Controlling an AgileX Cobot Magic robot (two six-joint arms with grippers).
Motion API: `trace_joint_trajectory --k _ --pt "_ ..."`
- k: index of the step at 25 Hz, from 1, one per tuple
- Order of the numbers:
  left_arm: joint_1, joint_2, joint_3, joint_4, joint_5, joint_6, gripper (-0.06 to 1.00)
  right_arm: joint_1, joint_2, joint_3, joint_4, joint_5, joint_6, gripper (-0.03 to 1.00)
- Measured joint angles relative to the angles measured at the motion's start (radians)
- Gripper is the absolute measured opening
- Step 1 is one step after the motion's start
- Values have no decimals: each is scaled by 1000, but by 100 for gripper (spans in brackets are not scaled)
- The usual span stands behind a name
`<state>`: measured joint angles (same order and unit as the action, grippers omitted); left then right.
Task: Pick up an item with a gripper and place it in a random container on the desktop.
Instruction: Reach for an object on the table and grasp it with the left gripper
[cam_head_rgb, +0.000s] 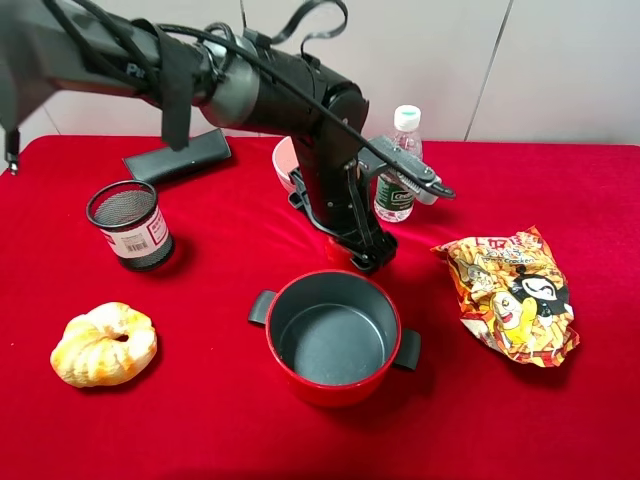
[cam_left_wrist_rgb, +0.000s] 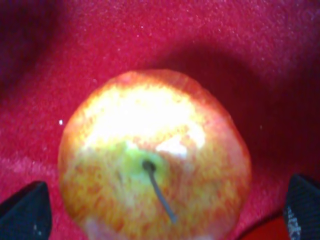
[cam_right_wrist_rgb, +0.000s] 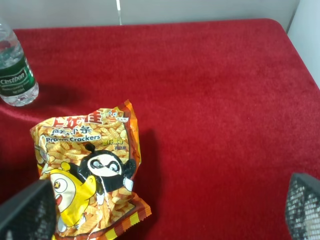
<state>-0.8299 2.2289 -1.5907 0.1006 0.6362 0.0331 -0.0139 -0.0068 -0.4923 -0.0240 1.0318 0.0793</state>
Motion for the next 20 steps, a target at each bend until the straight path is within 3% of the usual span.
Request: trace_joint_trajectory --k 12,20 --pt "0 41 0 2 -74 -6 90 0 0 0 2 0 0 69" --pt "0 41 0 6 -77 -7 72 0 0 0 2 0 0 69"
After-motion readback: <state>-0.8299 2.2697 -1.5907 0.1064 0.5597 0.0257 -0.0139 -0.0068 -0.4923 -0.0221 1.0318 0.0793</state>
